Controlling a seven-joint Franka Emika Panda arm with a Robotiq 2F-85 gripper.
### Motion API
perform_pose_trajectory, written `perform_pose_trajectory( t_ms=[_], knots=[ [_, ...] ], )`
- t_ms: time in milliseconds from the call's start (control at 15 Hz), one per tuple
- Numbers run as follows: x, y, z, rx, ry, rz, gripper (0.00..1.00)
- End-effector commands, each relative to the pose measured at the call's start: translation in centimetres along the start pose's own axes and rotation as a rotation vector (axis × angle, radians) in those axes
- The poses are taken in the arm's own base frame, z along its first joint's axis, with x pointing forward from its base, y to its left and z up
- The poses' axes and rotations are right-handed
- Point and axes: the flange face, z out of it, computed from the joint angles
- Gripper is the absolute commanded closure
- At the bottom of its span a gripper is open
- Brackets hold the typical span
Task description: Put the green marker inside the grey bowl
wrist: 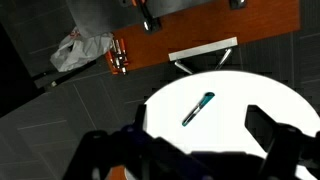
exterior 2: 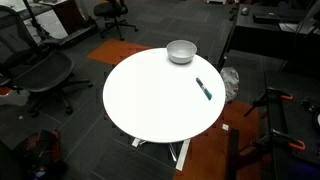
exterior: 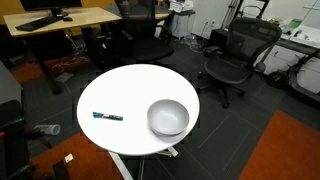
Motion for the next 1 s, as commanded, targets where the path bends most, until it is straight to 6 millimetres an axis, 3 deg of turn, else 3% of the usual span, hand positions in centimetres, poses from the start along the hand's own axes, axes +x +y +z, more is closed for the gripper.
perform_pose_trajectory(
  t_ms=[0, 533, 933],
  knots=[
    [0.0, 0.0, 0.0, 0.0, -0.002, 0.0, 0.0],
    [0.4, -0.2, 0.1, 0.022, -0.001, 0.013, 0.0],
    [2.3, 0.0, 2.2, 0.037, -0.022, 0.112, 0.0]
  ],
)
